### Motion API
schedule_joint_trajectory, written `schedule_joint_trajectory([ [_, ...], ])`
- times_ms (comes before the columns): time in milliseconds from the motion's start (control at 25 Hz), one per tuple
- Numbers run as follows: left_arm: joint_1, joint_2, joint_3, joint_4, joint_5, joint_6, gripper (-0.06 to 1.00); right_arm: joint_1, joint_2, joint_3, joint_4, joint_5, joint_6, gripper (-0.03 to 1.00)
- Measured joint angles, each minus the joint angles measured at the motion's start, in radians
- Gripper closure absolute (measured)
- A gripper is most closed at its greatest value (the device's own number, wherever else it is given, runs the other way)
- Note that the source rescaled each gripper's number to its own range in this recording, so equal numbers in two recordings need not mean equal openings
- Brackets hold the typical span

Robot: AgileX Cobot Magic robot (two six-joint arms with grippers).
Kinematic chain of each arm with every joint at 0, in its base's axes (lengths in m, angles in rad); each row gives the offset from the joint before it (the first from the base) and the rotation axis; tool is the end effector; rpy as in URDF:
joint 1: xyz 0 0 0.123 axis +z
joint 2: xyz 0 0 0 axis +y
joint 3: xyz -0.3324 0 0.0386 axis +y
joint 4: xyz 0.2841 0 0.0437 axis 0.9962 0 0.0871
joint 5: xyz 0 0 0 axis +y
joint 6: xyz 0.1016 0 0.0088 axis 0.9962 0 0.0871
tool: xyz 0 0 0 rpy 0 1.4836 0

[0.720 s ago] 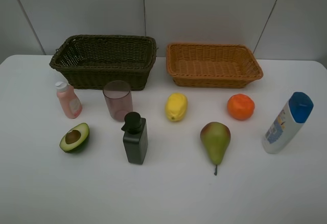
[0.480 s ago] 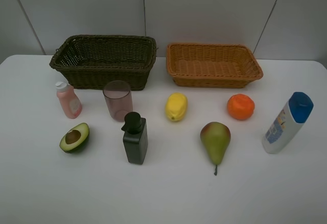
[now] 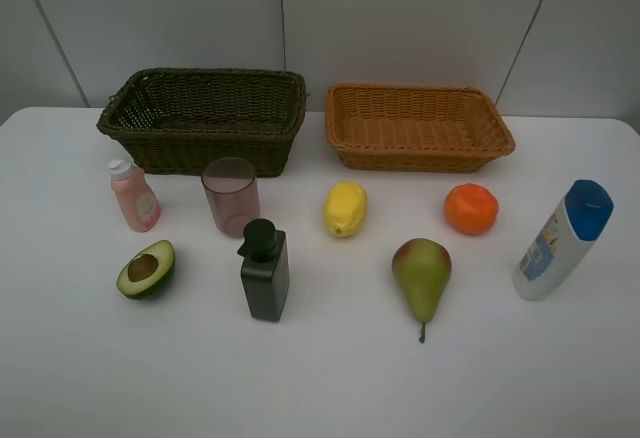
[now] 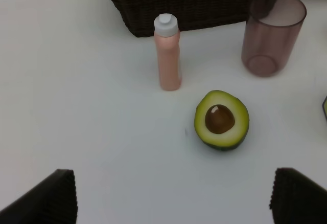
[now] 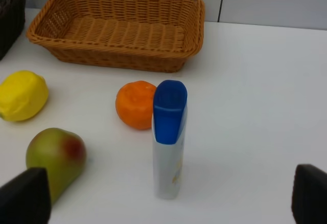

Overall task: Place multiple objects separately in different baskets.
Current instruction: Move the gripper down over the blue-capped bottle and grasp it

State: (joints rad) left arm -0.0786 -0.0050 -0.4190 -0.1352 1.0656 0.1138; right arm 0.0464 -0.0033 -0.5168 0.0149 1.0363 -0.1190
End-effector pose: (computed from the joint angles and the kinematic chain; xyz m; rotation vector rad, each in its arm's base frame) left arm -0.0063 -0.0116 0.2636 0.2042 2.1105 -0.1435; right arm -0.0151 0.0006 0.2971 -0.1658 1.9929 -0.0289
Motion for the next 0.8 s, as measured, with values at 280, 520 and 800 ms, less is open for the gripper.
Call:
schedule_joint_trajectory([
  [280,0.0,0.0,0.0,0.0,0.0,0.0,-0.05,0.0,0.0,0.0,0.0,0.0,0.003,-0.03],
  [520,0.0,0.0,0.0,0.0,0.0,0.0,-0.05,0.0,0.02,0.0,0.0,0.0,0.007,-0.03],
  [800,0.0,0.0,0.0,0.0,0.0,0.0,-0.05,0.0,0.13,-0.001,0.0,0.0,0.01,-0.03],
])
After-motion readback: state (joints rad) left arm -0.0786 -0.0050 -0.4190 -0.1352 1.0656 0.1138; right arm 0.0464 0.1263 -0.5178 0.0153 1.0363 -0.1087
